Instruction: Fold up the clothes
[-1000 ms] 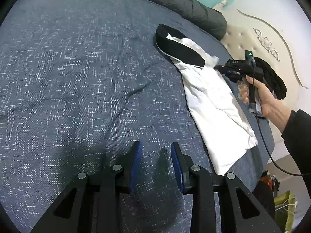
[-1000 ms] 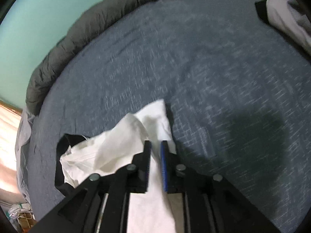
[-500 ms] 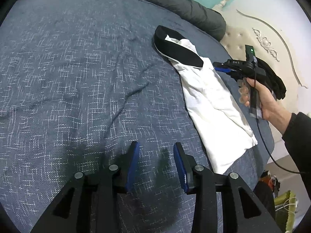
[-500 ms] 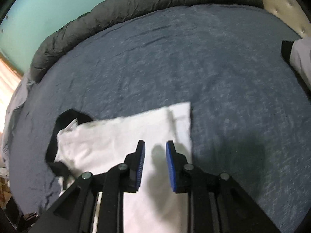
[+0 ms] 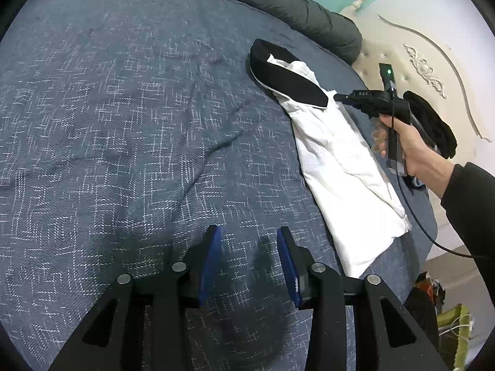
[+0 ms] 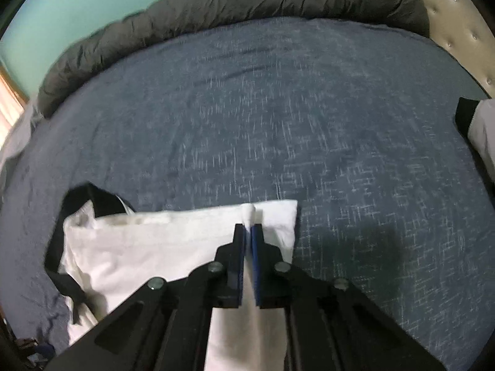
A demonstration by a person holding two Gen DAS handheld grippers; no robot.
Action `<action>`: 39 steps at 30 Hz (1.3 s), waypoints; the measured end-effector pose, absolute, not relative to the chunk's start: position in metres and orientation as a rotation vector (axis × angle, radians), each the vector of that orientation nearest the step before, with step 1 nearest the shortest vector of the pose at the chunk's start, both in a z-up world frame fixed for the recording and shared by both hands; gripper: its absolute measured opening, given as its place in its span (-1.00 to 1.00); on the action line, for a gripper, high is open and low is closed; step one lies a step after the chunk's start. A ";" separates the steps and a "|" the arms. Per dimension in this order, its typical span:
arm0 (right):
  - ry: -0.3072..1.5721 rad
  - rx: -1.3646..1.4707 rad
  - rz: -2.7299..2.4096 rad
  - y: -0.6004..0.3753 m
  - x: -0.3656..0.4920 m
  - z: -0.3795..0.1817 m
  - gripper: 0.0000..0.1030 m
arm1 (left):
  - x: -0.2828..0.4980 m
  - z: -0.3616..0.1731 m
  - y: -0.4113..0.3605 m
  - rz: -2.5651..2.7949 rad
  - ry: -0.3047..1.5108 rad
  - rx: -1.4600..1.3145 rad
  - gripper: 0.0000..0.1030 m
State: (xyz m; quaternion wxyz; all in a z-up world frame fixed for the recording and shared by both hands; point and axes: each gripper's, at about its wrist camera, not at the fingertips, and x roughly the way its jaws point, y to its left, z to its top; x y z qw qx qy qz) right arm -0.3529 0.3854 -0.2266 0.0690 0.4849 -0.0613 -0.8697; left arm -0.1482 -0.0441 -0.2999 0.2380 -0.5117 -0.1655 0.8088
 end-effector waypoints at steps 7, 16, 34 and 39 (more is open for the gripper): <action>-0.225 1.530 -2.644 0.404 -0.355 -0.232 -0.94 | -0.146 -0.300 -0.043 2.218 -0.453 -1.400 -0.20; -0.026 1.529 -2.678 0.390 -0.321 -0.191 -0.87 | -0.146 -0.298 -0.043 2.222 -0.447 -1.398 -0.20; 0.319 1.469 -2.201 0.235 -0.197 -0.212 -0.29 | -0.140 -0.283 -0.050 2.243 -0.467 -1.351 -0.18; 0.327 1.497 -2.196 0.217 -0.201 -0.225 -0.29 | -0.140 -0.282 -0.051 2.248 -0.469 -1.347 -0.18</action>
